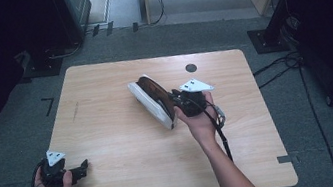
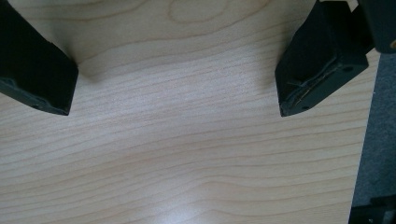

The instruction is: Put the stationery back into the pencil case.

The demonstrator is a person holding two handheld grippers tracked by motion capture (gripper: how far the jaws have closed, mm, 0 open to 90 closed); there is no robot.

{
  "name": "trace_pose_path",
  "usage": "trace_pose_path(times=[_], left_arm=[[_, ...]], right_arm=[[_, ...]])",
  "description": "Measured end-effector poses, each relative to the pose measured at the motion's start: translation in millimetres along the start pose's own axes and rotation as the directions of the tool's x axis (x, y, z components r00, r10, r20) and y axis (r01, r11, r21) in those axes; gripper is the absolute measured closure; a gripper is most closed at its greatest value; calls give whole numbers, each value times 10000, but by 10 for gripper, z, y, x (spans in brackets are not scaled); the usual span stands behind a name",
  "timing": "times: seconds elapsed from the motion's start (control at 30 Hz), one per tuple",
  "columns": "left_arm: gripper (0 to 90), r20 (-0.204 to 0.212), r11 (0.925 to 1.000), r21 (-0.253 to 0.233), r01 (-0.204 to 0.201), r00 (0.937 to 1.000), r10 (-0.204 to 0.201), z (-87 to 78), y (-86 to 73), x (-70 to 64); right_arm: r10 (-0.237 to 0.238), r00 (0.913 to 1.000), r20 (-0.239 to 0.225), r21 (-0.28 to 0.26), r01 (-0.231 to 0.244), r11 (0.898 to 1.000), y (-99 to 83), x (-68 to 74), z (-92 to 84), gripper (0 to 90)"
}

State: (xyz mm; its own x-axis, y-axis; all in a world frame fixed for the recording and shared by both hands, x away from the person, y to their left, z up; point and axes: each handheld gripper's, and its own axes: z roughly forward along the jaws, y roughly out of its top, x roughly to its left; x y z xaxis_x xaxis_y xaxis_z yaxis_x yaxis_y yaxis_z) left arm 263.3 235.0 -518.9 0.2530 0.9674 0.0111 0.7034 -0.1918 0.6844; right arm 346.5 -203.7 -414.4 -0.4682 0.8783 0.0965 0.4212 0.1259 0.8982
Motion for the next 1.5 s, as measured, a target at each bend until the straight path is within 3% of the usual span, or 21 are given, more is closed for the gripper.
trace_pose_path(times=[0.27, 0.63, 1.0, 1.13, 1.23, 1.3, 1.5], left_arm=[[0, -2, 10000, 4, 2, 10000, -2, -1, 0, 0], [0, 3, 10000, -4, 11, 10000, -11, 0, 0, -1], [0, 3, 10000, 12, 3, 10000, -3, -1, 0, 0], [0, 3, 10000, 10, 6, 10000, -6, -1, 0, -1], [0, 2, 10000, 4, 10, 10000, -10, -1, 0, -1], [0, 2, 10000, 8, 7, 10000, -7, -1, 0, -1], [0, 3, 10000, 3, 10, 10000, -10, -1, 0, -1]], right_arm=[[150, 9998, 134, 4, -150, 9999, -37, -112, -175, 667], [181, 9989, 435, 182, -189, 9997, -134, -239, -328, 443], [342, 9974, 641, 386, -367, 9986, -230, -384, -491, 316], [238, 9985, 487, 570, -266, 9980, -260, -427, -553, 158], [259, 9981, 566, 612, -293, 9977, -290, -448, -596, 120], [297, 9979, 577, 687, -337, 9971, -316, -477, -626, 0], [223, 9960, 863, 822, -294, 9962, -394, -526, -696, 0]])
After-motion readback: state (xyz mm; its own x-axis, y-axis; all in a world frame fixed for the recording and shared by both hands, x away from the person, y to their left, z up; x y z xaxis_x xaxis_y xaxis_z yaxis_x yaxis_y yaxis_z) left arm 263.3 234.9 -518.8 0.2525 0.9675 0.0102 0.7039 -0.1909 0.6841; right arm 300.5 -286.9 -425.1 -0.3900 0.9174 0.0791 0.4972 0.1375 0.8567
